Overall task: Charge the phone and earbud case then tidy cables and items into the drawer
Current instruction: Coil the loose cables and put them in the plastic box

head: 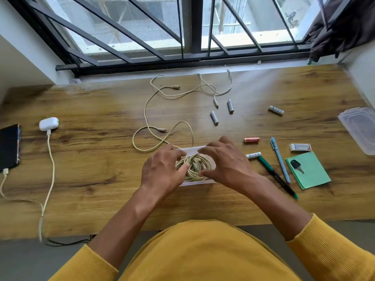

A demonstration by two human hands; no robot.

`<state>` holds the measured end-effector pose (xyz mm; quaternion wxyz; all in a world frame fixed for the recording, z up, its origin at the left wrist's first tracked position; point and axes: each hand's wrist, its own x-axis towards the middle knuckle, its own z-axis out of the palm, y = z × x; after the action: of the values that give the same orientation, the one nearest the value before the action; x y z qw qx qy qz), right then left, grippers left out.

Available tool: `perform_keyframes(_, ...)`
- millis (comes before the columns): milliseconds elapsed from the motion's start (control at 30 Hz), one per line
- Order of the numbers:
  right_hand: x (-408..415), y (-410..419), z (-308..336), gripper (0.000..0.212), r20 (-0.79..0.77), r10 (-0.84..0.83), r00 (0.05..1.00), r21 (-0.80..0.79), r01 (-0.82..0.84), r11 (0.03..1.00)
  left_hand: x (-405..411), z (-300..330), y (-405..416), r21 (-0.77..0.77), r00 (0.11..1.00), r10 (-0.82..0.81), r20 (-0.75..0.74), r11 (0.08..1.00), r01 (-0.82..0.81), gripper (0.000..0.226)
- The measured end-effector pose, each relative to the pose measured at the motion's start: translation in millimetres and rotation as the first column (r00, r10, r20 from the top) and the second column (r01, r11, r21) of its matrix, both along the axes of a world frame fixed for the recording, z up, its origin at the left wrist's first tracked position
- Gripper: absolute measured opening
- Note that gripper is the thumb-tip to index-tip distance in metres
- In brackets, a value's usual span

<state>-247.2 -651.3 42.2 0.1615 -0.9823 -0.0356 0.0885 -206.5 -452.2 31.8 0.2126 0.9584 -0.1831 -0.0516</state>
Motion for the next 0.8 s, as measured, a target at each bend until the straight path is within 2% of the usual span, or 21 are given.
perform_keyframes(267, 20.0, -6.7, 10.6, 0.029, 0.087, -0.113, 0.99, 0.236, 0.09, 0.968, 15.2, 8.2, 14.8, -0.191, 0.987, 0.159, -0.035, 0.968, -0.162, 0.022)
perform_keyframes(367, 34.2, -2.6, 6.1, 0.02, 0.119, -0.154, 0.981, 0.28, 0.116, 0.953, 26.6, 5.9, 22.1, -0.198, 0.972, 0.229, -0.046, 0.952, -0.234, 0.02)
perform_keyframes(533, 64.7, 10.0, -0.4, 0.019, 0.126, -0.207, 0.97, 0.343, 0.153, 0.927, 51.0, -5.1, 35.3, -0.171, 0.939, 0.339, -0.051, 0.924, -0.342, 0.016)
perform_keyframes(633, 85.6, 17.4, -6.0, 0.028, 0.131, -0.276, 0.952, 0.35, 0.216, 0.911, 68.9, -13.9, 41.9, -0.145, 0.924, 0.38, -0.041, 0.913, -0.381, 0.016)
perform_keyframes(800, 120.4, 21.1, -11.5, 0.037, -0.024, -0.302, 0.953, 0.25, 0.298, 0.921, 96.0, -26.4, 44.7, -0.125, 0.893, 0.444, -0.077, 0.884, -0.451, 0.016)
